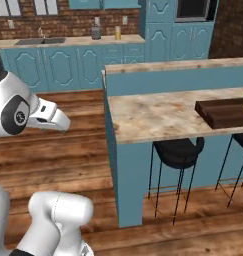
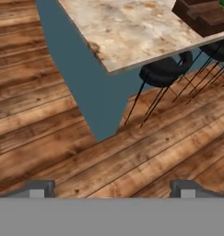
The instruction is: There is a tray on the dining counter. Grab the cup, mug, and pitcher and place them on the tray. The pitcher may be placed next to the tray if it cannot fit the tray.
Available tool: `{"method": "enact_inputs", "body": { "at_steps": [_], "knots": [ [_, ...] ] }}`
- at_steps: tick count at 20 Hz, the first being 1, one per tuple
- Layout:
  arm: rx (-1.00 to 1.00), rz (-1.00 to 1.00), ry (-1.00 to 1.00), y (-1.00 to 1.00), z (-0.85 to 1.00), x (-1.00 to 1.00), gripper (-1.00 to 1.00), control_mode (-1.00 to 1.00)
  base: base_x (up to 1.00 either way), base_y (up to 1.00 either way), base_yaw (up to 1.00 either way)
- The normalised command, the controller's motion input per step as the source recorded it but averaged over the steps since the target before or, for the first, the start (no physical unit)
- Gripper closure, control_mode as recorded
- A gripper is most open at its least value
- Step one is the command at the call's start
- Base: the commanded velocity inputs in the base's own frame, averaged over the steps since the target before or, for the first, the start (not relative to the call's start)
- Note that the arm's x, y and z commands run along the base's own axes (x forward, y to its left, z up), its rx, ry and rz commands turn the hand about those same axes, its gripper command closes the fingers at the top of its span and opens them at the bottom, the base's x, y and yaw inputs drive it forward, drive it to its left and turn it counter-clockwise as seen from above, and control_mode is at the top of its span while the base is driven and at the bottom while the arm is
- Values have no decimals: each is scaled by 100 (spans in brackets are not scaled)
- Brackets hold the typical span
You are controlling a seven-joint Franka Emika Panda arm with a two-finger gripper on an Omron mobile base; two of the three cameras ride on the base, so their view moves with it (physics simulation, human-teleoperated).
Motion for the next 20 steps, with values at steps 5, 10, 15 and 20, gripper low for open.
{"method": "enact_inputs", "body": {
  "at_steps": [5,10,15,20],
  "knots": [
    [0,0,0,0,0,0,-100,100,65,100,0],
    [0,0,0,0,0,0,-100,100,100,100,-2],
    [0,0,0,0,0,0,-100,100,100,100,-2],
    [0,0,0,0,0,0,-100,100,100,73,0]
  ]
}}
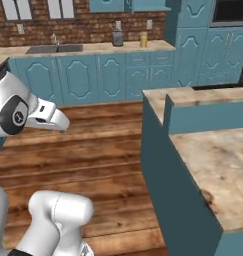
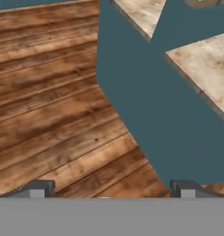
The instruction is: There is a tray on the dining counter. Grab the cup, mug, and pitcher and place them on the tray. The pitcher may be placed next to the tray if it cannot fit the tray.
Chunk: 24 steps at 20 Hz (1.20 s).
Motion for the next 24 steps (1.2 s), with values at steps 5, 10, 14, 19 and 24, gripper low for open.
{"method": "enact_inputs", "body": {
  "at_steps": [5,10,14,19,24],
  "knots": [
    [0,0,0,0,0,0,-100,100,100,20,7],
    [0,0,0,0,0,0,-100,100,100,7,17],
    [0,0,0,0,0,0,-100,100,100,13,17],
    [0,0,0,0,0,0,-100,100,100,7,15],
    [0,0,0,0,0,0,-100,100,100,0,13]
  ]
}}
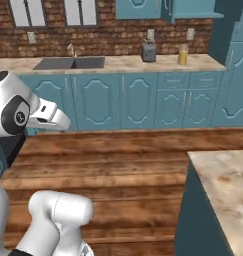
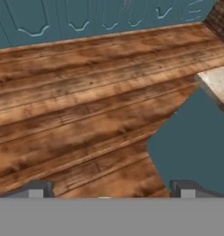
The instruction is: There is a tray on the dining counter. Grab the cup, mug, and pitcher and place them on the tray. The pitcher may be placed next to the tray if it cannot fit the tray.
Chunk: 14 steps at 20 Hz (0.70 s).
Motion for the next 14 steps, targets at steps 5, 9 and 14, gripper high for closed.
{"method": "enact_inputs", "body": {
  "at_steps": [5,9,14],
  "knots": [
    [0,0,0,0,0,0,-100,100,100,0,12],
    [0,0,0,0,0,0,-100,100,100,0,12],
    [0,0,0,0,0,0,-100,100,100,0,14]
  ]
}}
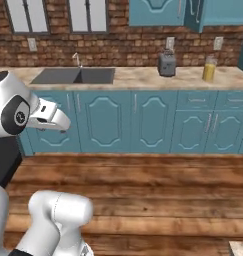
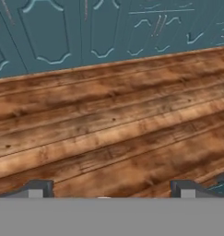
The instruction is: There is a tray on the dining counter. Grab the cup, mug, and pitcher and place them on the tray. The pitcher may be placed next to the tray if it cannot fit the tray.
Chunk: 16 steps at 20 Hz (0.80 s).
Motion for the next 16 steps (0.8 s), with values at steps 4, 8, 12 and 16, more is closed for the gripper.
{"method": "enact_inputs", "body": {
  "at_steps": [4,8,12,16],
  "knots": [
    [0,0,0,0,0,0,-100,100,100,0,13],
    [0,0,0,0,0,0,-100,100,100,-1,14],
    [0,0,0,0,0,0,-100,100,100,-28,14],
    [0,0,0,0,0,0,-100,100,100,-80,17]
  ]
}}
